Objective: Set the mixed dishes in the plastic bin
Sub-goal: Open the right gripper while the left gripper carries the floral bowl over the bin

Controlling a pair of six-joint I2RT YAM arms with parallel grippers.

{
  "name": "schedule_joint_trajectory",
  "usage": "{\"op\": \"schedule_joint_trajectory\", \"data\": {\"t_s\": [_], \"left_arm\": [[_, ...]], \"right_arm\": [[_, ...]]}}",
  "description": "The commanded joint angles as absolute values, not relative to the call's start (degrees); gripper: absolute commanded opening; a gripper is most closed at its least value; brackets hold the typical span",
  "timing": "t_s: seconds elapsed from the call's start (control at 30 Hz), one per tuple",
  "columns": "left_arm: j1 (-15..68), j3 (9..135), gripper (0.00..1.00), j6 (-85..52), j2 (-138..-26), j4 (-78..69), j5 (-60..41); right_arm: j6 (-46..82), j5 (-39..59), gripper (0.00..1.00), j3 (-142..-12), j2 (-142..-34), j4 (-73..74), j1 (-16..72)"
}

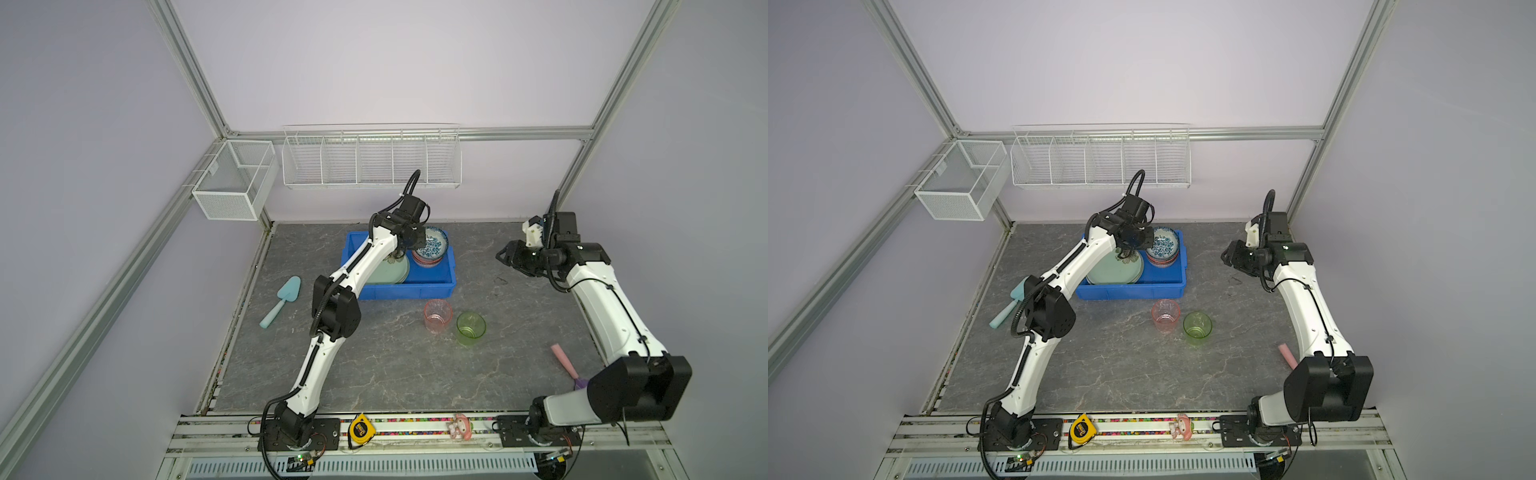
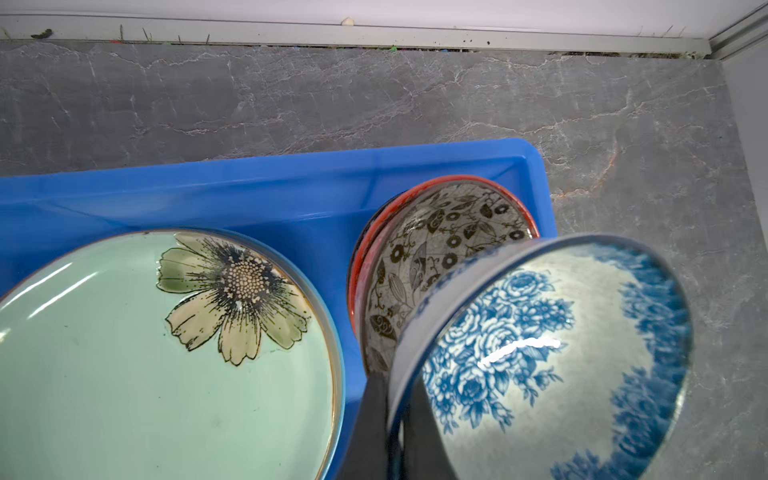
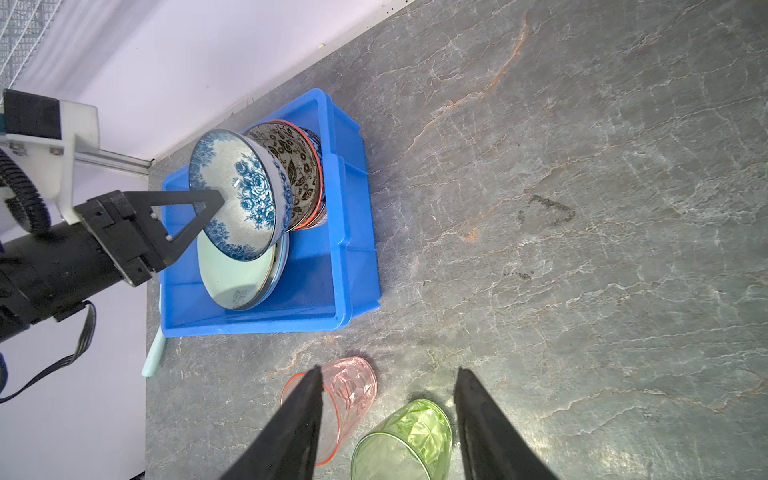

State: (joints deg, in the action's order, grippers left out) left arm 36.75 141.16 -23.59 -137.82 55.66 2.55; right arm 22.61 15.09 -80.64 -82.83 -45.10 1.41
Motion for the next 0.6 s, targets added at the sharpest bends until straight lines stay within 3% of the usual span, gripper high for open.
{"op": "schedule_joint_trajectory", "data": {"t_s": [0.0,0.57], "left_arm": [[36.47,143.68,0.0,-22.83,-138.06,53.97,3.66],[36.3,145.55,0.0,-22.77,-142.02,51.53,3.5]], "right_arm": [[21.54,16.63,0.54,-79.37,-82.93,-44.04,0.75],[21.02,17.75,0.54,-78.15,-84.68,-43.16,-0.54]]}}
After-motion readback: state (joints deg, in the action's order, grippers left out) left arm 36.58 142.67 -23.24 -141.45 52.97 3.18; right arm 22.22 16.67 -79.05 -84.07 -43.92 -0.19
